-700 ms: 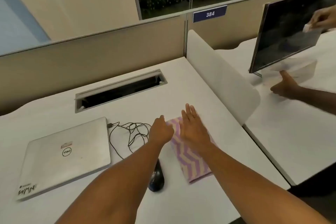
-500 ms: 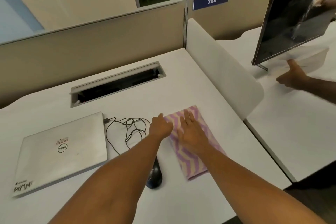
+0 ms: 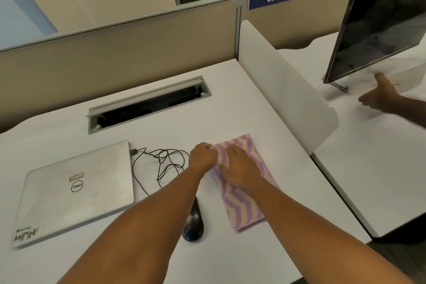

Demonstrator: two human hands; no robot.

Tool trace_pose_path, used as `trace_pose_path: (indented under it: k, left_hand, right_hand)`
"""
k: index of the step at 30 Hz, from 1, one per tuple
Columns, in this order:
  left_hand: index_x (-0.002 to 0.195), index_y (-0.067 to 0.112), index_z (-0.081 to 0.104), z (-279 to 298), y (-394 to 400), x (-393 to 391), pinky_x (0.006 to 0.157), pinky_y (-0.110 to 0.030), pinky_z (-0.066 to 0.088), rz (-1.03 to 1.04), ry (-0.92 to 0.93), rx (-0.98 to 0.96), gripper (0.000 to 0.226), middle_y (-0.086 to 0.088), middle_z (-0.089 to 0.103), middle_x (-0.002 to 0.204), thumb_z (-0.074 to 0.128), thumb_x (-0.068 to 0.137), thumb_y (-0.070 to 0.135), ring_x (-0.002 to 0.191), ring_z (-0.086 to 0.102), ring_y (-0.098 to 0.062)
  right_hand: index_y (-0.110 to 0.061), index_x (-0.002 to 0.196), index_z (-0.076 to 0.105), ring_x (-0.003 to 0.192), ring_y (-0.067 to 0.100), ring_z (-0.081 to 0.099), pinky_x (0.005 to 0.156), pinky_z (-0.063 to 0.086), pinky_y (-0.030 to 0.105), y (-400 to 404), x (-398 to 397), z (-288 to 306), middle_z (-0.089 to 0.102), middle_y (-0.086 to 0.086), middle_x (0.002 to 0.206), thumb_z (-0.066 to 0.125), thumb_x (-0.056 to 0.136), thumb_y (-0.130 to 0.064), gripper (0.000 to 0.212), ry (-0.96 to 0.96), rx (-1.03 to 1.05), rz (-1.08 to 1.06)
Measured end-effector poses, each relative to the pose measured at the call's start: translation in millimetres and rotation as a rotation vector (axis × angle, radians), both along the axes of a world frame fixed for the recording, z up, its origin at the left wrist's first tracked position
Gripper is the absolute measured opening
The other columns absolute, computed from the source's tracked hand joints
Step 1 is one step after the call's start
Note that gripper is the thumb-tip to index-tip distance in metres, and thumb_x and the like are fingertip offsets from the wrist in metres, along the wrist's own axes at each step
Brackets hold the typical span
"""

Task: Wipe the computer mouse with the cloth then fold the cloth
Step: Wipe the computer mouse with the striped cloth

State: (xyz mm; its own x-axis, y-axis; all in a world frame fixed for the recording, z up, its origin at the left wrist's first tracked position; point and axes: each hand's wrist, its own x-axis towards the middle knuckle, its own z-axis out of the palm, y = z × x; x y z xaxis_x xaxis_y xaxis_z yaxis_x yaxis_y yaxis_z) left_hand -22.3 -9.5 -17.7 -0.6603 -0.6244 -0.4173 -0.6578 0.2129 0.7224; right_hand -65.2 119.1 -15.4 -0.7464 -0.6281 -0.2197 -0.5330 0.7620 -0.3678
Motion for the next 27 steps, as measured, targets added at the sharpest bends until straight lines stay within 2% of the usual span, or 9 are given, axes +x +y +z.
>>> trace_pose_path:
  k: [5,7,9,12,15,20,23,25,27]
  left_hand:
    - [0.107,0.023,0.067,9.4,-6.2,5.9,0.092,-0.041,0.056,0.095,0.077,0.143,0.025,0.003,0.068,0.111,0.067,0.083,0.030,0.102,0.065,-0.018]
    - [0.111,0.022,0.064,13.1,-9.3,9.6,0.093,-0.042,0.057,0.102,0.098,0.222,0.036,-0.003,0.070,0.108,0.073,0.078,0.032,0.101,0.068,-0.021]
    - [0.109,0.021,0.066,16.5,-13.5,13.9,0.088,-0.038,0.058,0.083,0.116,0.259,0.033,-0.005,0.073,0.104,0.075,0.078,0.028,0.096,0.070,-0.020]
    - [0.105,0.019,0.068,21.8,-19.1,24.4,0.073,-0.028,0.055,0.045,0.145,0.276,0.024,-0.006,0.072,0.103,0.073,0.082,0.016,0.088,0.069,-0.016]
    - [0.105,0.020,0.067,25.0,-21.2,36.6,0.080,-0.033,0.056,0.021,0.159,0.268,0.026,-0.007,0.074,0.099,0.073,0.081,0.014,0.092,0.071,-0.020]
    - [0.103,0.024,0.067,29.3,-20.5,53.1,0.087,-0.035,0.055,0.022,0.196,0.228,0.025,-0.003,0.075,0.098,0.076,0.080,0.021,0.094,0.071,-0.017]
    - [0.102,0.024,0.067,30.3,-22.1,68.4,0.085,-0.038,0.055,0.033,0.245,0.156,0.023,-0.001,0.074,0.087,0.077,0.084,0.035,0.092,0.071,-0.019]
    - [0.101,0.029,0.066,28.8,-24.5,85.8,0.084,-0.036,0.055,0.041,0.275,0.062,0.028,0.002,0.073,0.087,0.075,0.083,0.050,0.090,0.070,-0.016]
    - [0.100,0.036,0.065,26.1,-25.8,108.2,0.081,-0.029,0.055,0.011,0.288,-0.033,0.036,0.011,0.072,0.091,0.073,0.077,0.062,0.088,0.067,-0.005]
  right_hand:
    - [-0.021,0.145,0.032,0.144,0.024,0.027,0.107,0.040,0.039,-18.6,-0.1,2.9,0.021,0.000,0.160,0.057,0.086,-0.056,0.073,-0.004,-0.074,0.033]
    - [-0.021,0.147,0.030,0.147,0.025,0.022,0.110,0.037,0.041,-20.6,1.8,1.0,0.018,0.000,0.161,0.059,0.085,-0.057,0.078,-0.013,-0.094,0.078]
    - [-0.019,0.149,0.027,0.148,0.025,0.018,0.114,0.031,0.042,-19.1,3.0,-1.3,0.019,-0.001,0.161,0.058,0.087,-0.053,0.077,-0.027,-0.118,0.128]
    - [-0.017,0.147,0.032,0.145,0.026,0.026,0.115,0.029,0.039,-14.1,2.5,-3.8,0.036,0.001,0.153,0.054,0.092,-0.044,0.065,-0.035,-0.173,0.198]
    - [-0.018,0.145,0.038,0.136,0.025,0.041,0.112,0.036,0.038,-8.8,4.9,-4.6,0.047,0.003,0.145,0.052,0.095,-0.040,0.057,-0.097,-0.214,0.197]
    - [-0.022,0.129,0.048,0.097,0.025,0.064,0.083,0.055,0.037,-6.0,14.9,-4.4,0.063,0.004,0.116,0.056,0.093,-0.040,0.041,-0.092,-0.311,0.098]
    - [-0.024,0.108,0.058,0.083,0.022,0.065,0.070,0.053,0.033,-2.5,19.4,-2.1,0.065,-0.002,0.096,0.052,0.094,-0.034,0.018,-0.021,-0.346,0.154]
    - [-0.026,0.097,0.061,0.082,0.018,0.063,0.071,0.051,0.032,0.0,22.7,-0.9,0.065,-0.006,0.092,0.049,0.094,-0.033,0.014,-0.043,-0.350,0.192]
    - [-0.029,0.092,0.063,0.085,0.010,0.060,0.073,0.047,0.027,2.3,26.4,0.7,0.063,-0.015,0.089,0.051,0.094,-0.039,0.016,-0.084,-0.346,0.215]
